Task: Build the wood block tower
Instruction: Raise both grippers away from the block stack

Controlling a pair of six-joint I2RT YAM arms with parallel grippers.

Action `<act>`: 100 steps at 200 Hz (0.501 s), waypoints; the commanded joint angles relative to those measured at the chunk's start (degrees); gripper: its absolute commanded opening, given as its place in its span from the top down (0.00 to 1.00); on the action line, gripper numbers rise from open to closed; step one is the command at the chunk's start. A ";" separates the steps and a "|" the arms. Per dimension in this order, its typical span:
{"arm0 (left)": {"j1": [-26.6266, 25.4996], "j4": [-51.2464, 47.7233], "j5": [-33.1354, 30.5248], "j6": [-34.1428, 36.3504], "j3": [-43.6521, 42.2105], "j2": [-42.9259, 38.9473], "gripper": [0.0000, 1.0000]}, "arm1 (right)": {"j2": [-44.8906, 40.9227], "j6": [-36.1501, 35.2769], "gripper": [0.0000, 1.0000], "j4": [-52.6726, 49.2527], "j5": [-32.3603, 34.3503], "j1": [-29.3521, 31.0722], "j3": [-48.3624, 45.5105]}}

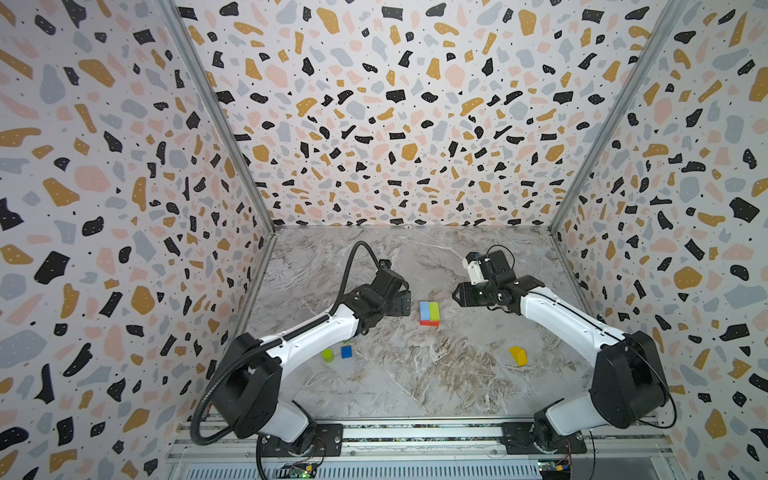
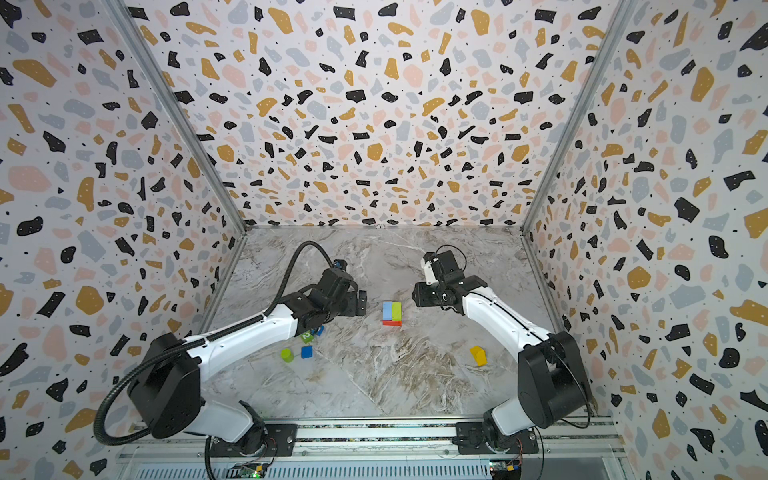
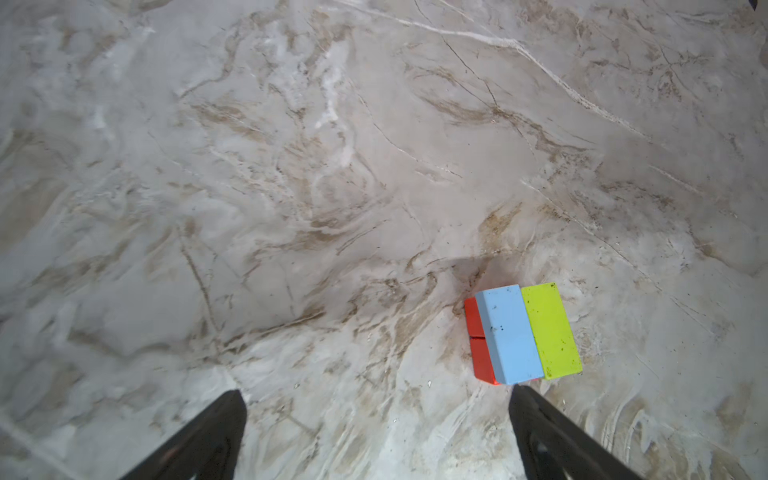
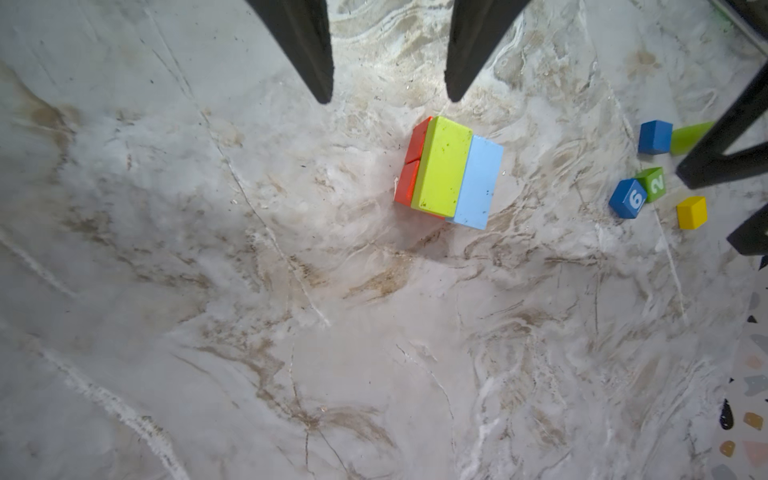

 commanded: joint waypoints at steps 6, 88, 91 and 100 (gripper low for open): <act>0.75 -4.41 -3.64 1.34 -1.65 -6.85 0.00 | -3.45 -2.02 0.51 -2.44 -1.57 0.16 -0.96; 4.74 -15.23 -4.59 2.96 -4.14 -19.48 0.13 | -9.13 -2.00 0.50 -2.20 -3.14 1.77 -1.14; 4.76 -15.58 -4.59 3.09 -4.01 -19.51 0.13 | -9.33 -2.17 0.49 -1.86 -3.46 1.81 -1.42; 4.98 -16.39 -4.51 3.53 -3.65 -19.62 0.13 | -10.30 -2.60 0.45 -0.48 -4.31 1.78 -2.71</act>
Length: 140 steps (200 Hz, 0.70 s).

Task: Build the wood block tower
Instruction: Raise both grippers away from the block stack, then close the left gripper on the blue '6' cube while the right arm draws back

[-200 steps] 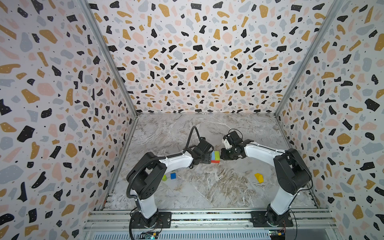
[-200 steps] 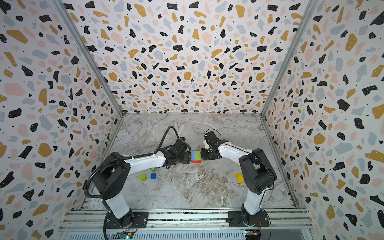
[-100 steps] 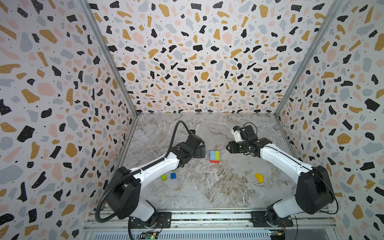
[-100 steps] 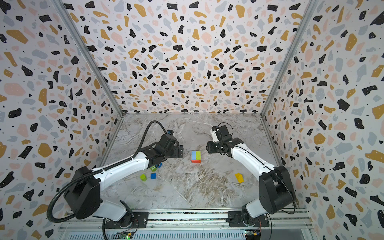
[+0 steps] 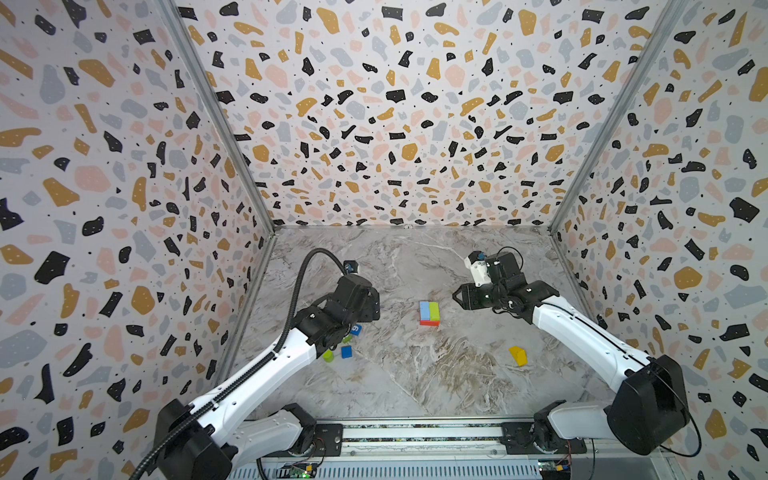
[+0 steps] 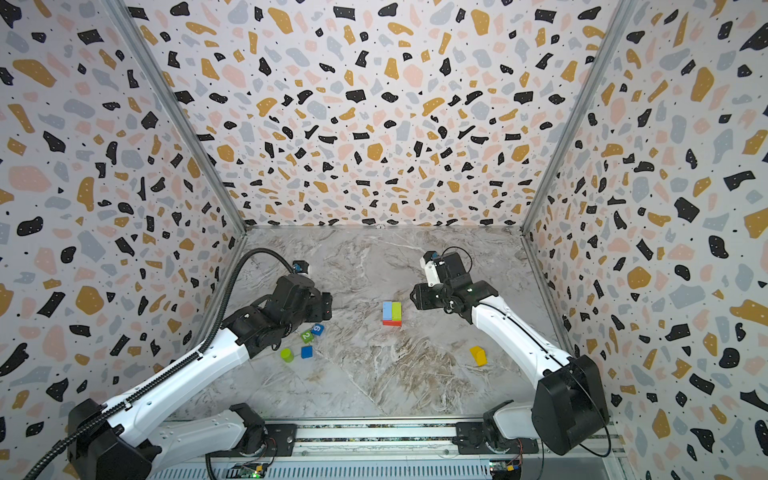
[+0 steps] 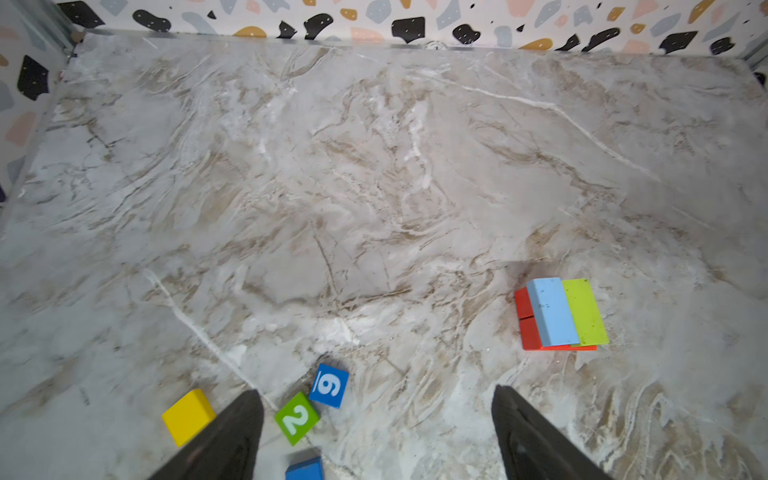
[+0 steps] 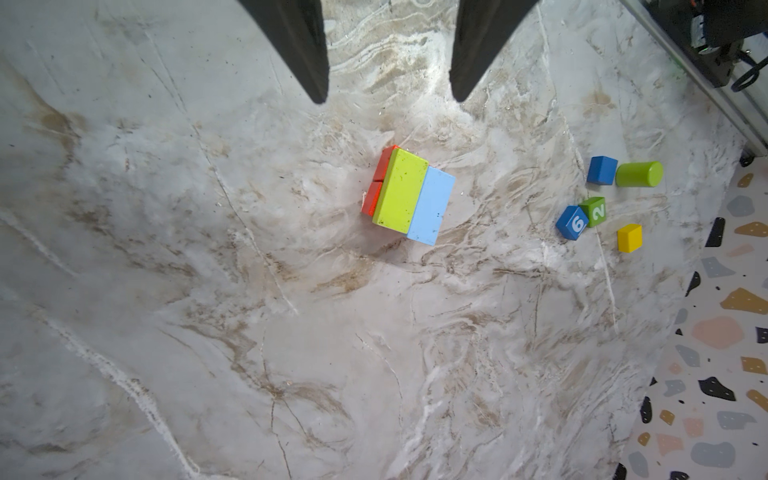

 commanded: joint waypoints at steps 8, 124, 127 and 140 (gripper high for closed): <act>0.88 -4.30 -0.26 2.38 0.47 -0.83 0.13 | -4.37 -1.45 0.41 2.67 -2.30 0.28 -3.04; 9.59 -6.93 3.53 11.14 2.88 7.73 0.23 | -22.92 5.34 0.01 25.93 -17.13 -15.97 -26.03; 9.60 -6.50 4.00 11.10 2.78 8.06 0.24 | -23.10 5.44 0.01 26.00 -17.20 -16.44 -26.23; 9.68 -5.29 5.39 10.98 2.71 10.09 0.29 | -23.31 6.03 0.01 26.76 -18.30 -18.36 -26.91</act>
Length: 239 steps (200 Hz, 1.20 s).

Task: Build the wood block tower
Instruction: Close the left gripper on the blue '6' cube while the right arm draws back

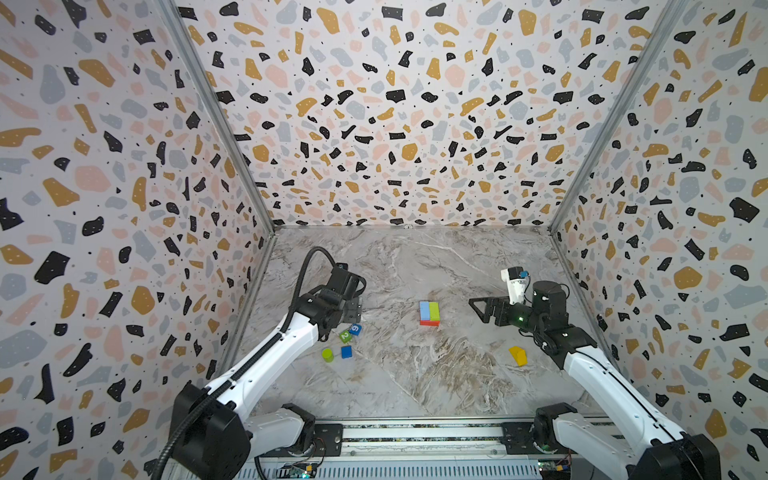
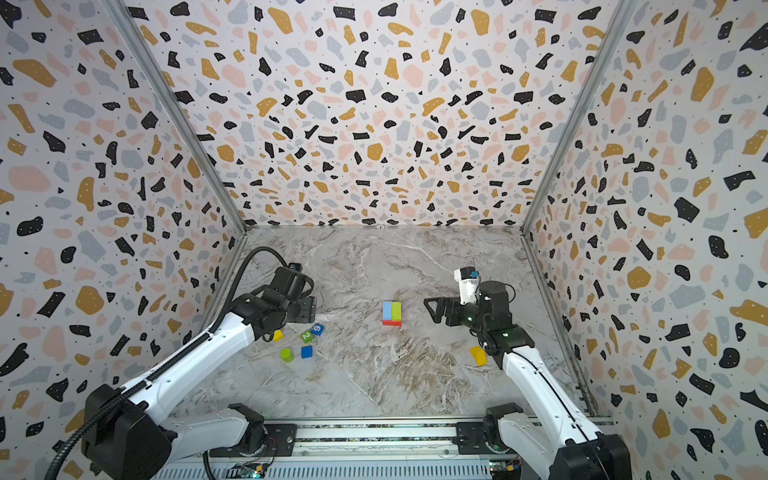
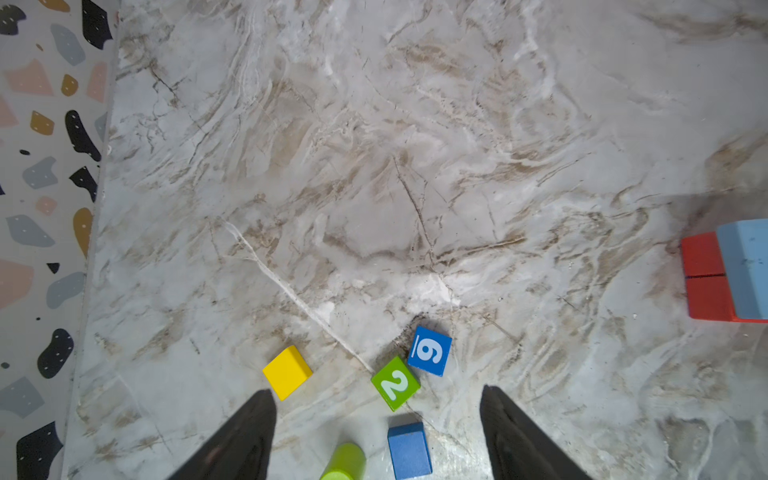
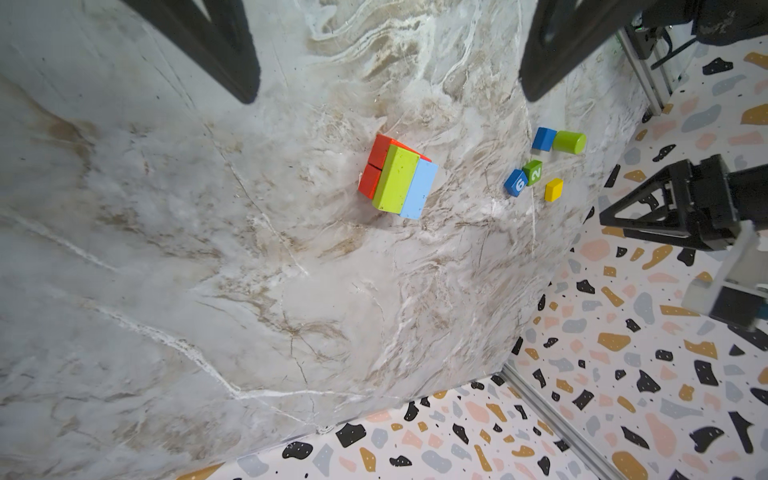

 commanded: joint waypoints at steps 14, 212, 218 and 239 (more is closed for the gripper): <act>0.31 2.70 4.97 1.99 1.48 5.05 0.34 | -1.91 2.93 0.01 6.43 -4.52 -3.78 -1.67; 2.22 13.87 10.65 6.84 -5.22 20.85 0.56 | -2.84 5.87 0.01 14.00 -12.51 -4.89 -7.83; 2.24 13.97 10.75 6.67 -5.59 20.53 0.57 | -2.80 5.88 0.01 13.93 -12.55 -4.89 -7.76; 2.24 13.97 10.57 6.49 -6.65 18.99 0.56 | -2.62 5.95 0.01 14.27 -12.80 -4.85 -7.83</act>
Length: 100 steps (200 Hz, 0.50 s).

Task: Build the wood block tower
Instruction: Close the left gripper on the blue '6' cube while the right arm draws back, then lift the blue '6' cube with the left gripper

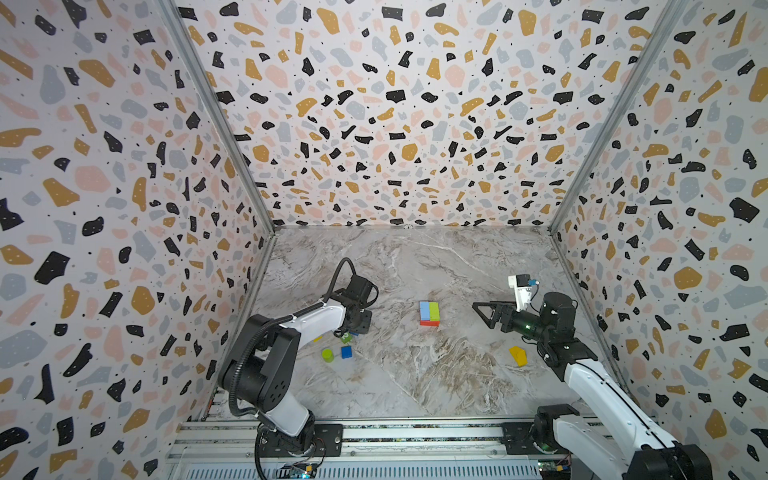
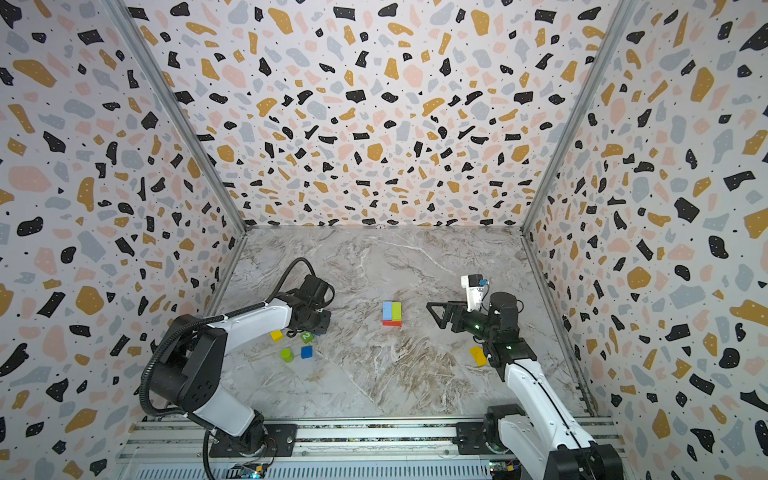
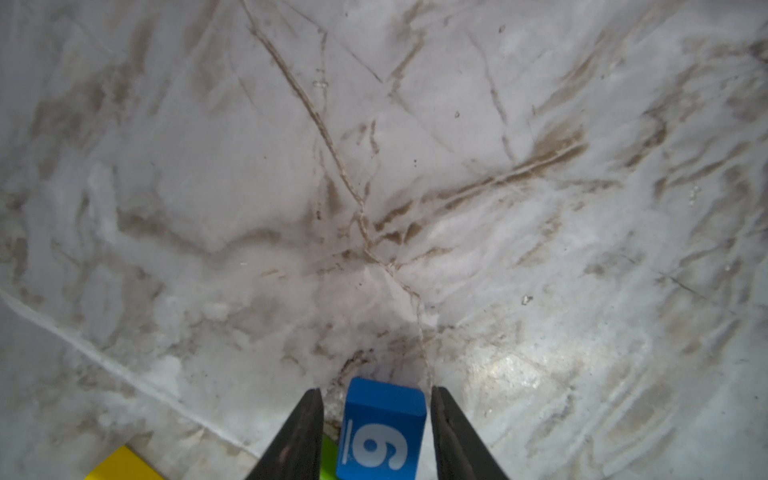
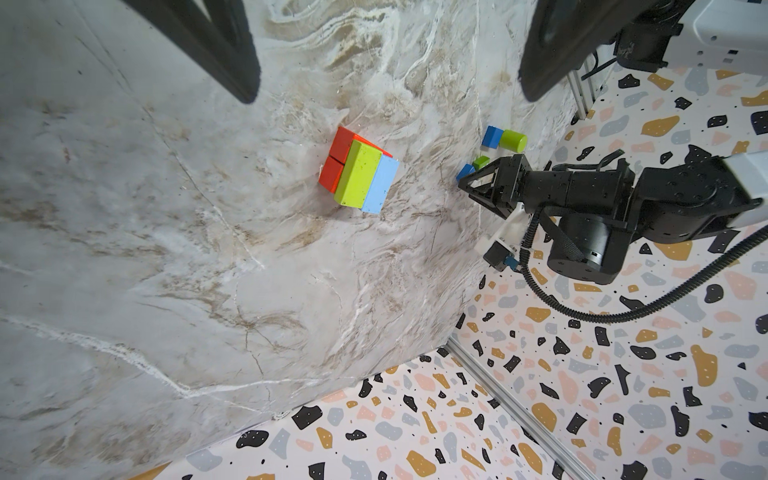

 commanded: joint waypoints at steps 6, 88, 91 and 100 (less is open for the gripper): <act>0.35 0.18 0.72 0.57 -1.83 -2.15 0.55 | -0.19 0.59 0.01 1.47 -1.13 -0.28 -0.15; 0.37 0.06 -0.21 0.51 -2.31 -1.33 0.52 | -1.02 0.17 0.01 0.52 -1.11 -0.26 -0.10; 0.31 0.09 -0.21 0.48 -2.30 -1.22 0.52 | -1.03 0.16 0.01 0.54 -1.04 -0.28 -0.11; 0.36 0.07 -0.12 0.60 -2.21 -1.08 0.53 | -0.94 0.16 0.01 0.47 -1.00 -0.24 -0.11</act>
